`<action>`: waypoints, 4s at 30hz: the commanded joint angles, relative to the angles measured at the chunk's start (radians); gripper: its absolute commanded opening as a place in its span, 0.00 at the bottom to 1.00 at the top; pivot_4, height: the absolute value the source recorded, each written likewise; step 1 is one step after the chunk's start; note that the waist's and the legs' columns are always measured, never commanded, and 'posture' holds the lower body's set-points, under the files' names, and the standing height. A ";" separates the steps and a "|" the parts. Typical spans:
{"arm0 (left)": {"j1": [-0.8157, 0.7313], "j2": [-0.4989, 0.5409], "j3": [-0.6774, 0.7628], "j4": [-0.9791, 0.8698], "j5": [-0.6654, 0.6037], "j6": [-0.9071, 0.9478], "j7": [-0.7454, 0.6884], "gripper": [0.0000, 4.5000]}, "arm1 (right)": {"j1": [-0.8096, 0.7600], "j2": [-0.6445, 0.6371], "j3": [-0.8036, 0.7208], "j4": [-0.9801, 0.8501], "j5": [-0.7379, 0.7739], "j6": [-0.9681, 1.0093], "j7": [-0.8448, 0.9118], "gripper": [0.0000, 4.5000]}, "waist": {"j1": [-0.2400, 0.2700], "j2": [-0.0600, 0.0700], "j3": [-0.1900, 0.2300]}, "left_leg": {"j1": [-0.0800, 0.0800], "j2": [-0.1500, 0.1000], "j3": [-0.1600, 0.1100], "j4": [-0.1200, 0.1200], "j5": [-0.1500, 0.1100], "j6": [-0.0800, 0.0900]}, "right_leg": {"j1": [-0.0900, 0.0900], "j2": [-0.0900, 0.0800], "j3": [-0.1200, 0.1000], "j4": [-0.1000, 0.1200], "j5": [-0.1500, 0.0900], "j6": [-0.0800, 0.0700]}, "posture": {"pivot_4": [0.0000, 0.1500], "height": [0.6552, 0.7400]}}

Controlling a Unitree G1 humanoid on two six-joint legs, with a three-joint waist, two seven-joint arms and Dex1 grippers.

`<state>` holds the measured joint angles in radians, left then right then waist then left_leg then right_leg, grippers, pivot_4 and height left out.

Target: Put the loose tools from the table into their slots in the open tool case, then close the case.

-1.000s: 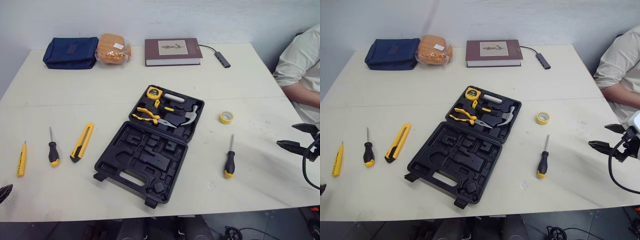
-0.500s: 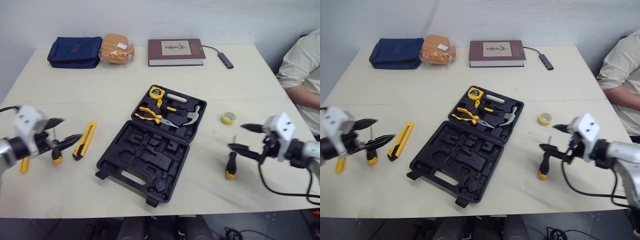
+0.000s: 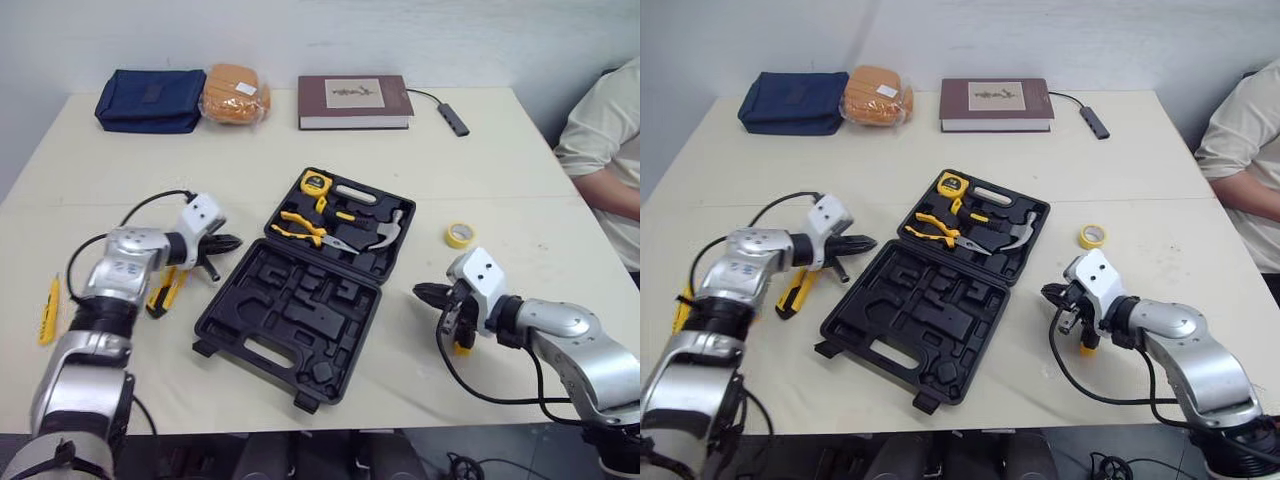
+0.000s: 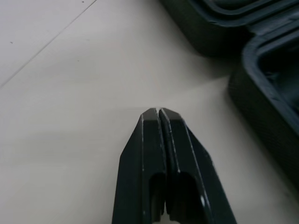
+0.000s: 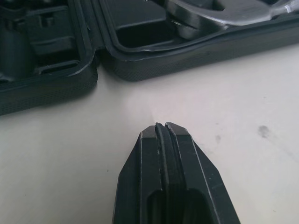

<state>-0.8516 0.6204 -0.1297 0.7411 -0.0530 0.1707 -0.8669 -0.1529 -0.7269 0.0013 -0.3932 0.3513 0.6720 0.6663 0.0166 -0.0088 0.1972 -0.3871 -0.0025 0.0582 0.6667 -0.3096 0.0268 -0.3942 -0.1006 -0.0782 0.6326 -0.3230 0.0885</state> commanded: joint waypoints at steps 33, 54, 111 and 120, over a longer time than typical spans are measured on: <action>-0.072 -0.157 -0.025 0.078 0.070 -0.128 -0.253 0.00 | -0.122 0.069 0.118 -0.002 -0.074 0.014 0.021 0.02 | 0.006 -0.001 -0.001 | -0.002 -0.002 0.002 0.002 0.001 0.005 | 0.000 0.001 -0.003 -0.001 0.002 0.004 | 1.00 1.00; 0.289 -0.058 -0.051 -0.537 -0.001 0.113 -0.360 0.00 | -0.269 0.003 0.268 0.164 -0.208 -0.207 0.325 0.02 | -0.011 -0.001 -0.001 | 0.000 -0.001 0.003 0.001 0.001 0.005 | 0.000 -0.002 0.003 -0.001 0.002 0.004 | 1.00 1.00; 1.406 0.102 1.221 -0.757 -0.445 0.336 0.033 0.99 | 0.027 -0.434 -0.473 0.658 0.001 -0.319 0.561 1.00 | -0.033 0.009 -0.015 | 0.016 -0.001 -0.004 -0.006 -0.019 0.005 | 0.016 -0.010 0.005 -0.012 -0.004 -0.007 | 1.00 1.00; 1.289 0.032 1.148 -1.125 -0.577 0.694 0.328 0.99 | -0.066 -0.328 -0.378 0.346 0.145 -0.162 0.520 1.00 | -0.045 0.010 -0.014 | 0.016 -0.001 -0.004 -0.006 -0.018 0.004 | 0.016 -0.010 0.005 -0.012 -0.003 -0.005 | 1.00 1.00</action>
<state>0.4585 0.6608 1.0035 -0.3055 -0.5829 0.7706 -0.6194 -0.1866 -1.0580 -0.3771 0.0572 0.4328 0.4690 1.1919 -0.0288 0.0016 0.1834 -0.3711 -0.0032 0.0542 0.6607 -0.3271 0.0304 -0.3782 -0.1102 -0.0736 0.6206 -0.3258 0.0835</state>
